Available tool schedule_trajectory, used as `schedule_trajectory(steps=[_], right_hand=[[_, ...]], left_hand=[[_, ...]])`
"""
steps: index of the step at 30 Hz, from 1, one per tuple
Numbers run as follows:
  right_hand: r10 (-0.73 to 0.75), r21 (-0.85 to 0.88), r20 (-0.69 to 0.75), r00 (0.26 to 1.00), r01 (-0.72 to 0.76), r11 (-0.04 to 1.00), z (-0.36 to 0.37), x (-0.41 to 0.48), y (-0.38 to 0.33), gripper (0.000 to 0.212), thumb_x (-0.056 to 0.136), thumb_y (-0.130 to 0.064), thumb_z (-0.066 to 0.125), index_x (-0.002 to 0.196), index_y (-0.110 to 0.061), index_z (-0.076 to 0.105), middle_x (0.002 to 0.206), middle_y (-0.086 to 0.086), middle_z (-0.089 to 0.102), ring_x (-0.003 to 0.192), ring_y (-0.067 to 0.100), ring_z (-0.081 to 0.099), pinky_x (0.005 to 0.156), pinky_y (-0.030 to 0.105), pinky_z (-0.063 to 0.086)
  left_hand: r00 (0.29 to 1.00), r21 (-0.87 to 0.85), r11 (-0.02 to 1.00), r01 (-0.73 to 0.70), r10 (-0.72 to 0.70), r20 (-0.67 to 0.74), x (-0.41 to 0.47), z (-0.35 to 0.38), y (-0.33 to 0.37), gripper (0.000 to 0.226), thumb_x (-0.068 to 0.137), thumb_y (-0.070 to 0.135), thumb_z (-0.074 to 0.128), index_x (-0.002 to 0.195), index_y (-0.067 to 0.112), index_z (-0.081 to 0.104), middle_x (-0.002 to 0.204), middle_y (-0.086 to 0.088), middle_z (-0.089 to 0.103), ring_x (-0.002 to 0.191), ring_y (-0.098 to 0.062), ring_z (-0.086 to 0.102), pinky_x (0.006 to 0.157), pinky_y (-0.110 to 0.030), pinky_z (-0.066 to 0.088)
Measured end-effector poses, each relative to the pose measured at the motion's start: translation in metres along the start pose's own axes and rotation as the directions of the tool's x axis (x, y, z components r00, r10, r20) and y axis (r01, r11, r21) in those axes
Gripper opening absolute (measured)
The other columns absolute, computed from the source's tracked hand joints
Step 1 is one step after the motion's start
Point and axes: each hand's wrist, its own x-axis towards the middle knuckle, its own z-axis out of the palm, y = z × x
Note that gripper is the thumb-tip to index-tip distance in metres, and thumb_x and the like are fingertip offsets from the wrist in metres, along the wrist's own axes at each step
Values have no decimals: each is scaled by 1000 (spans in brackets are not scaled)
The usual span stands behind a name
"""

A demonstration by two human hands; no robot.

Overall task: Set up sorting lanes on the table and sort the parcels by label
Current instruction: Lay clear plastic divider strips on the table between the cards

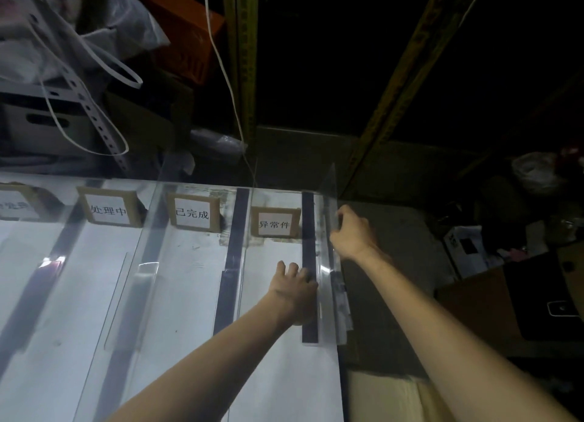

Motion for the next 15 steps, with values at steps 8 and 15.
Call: schedule_trajectory(steps=[8, 15], right_hand=[[-14, 8, 54, 998, 13, 1000, 4, -2, 0, 32, 100, -15, 55, 131, -17, 48, 123, 12, 63, 108, 31, 64, 89, 47, 57], [-2, 72, 53, 999, -2, 997, 4, -1, 2, 25, 98, -14, 54, 122, -20, 52, 117, 11, 64, 104, 32, 65, 88, 51, 57]], left_hand=[[1000, -174, 984, -23, 23, -4, 1, 4, -2, 46, 98, 28, 44, 142, 12, 43, 144, -14, 38, 130, -33, 38, 106, -45, 35], [1000, -238, 971, -24, 24, -1, 0, 8, 2, 45, 99, 30, 42, 139, 9, 44, 141, -13, 40, 127, -32, 39, 105, -45, 38]])
